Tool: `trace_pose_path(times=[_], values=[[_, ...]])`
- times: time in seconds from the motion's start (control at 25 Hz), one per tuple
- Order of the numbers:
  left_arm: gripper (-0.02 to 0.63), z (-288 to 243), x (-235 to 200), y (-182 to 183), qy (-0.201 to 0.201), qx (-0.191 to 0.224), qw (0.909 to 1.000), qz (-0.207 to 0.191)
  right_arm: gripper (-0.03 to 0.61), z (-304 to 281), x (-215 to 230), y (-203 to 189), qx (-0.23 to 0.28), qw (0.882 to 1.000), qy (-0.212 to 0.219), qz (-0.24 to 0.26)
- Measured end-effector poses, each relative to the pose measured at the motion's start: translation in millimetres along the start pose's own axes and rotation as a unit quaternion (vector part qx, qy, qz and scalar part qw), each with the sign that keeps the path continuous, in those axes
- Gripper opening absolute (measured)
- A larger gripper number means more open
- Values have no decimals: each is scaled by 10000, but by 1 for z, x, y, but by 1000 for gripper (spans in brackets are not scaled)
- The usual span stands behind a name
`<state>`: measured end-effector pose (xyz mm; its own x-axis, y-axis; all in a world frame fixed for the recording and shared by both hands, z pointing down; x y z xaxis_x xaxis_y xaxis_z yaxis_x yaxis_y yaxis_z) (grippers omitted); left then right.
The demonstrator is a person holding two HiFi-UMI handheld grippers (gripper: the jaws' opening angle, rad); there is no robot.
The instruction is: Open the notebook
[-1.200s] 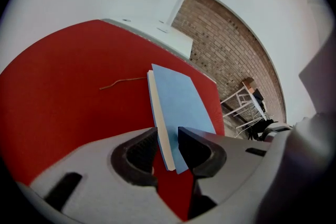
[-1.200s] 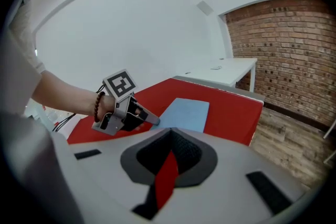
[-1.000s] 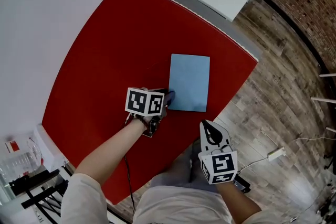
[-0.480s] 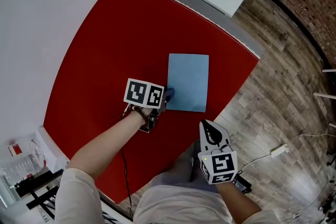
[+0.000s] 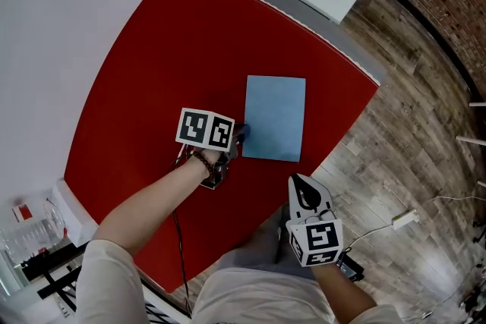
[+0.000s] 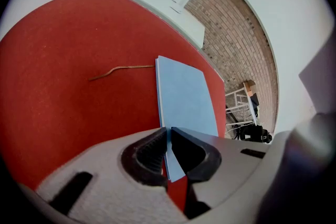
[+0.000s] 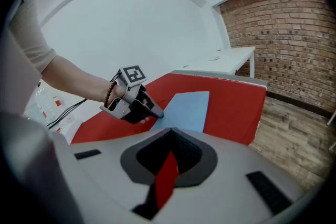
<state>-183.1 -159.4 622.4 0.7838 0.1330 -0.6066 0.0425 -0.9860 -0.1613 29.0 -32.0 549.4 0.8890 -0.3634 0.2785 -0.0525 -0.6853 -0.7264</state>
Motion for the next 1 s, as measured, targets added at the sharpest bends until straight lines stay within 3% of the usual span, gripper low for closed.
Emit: trace_pose_path(times=[0.28,0.64,0.84,1.0], values=[[25,5,3,2,-25,-27,10000,-51,6,1,0,-3,-18,10000,-6,-35],[21,33,2,5,172,-130,9987,-465,6,2,0,-6,-44,10000,22,-56],[15,57,43,10,-57,21,9960,-892,6,4,-2,-7,-18,10000,69,-42],[11,73,74,16,-15,-72,9880,-1542,6,9,-1,-6,27,9999,72,-75]])
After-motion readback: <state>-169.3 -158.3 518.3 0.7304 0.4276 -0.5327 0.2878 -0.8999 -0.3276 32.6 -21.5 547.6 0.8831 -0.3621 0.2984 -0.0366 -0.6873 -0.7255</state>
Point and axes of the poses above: the fingertips, and each gripper's own axes: z backward along the fingers, x to its right, y out of its top, the point moved 8 cm from there along z, backward along the fingers, and after that the axes turned 6 degrees about -y, right-handed, at the moved point
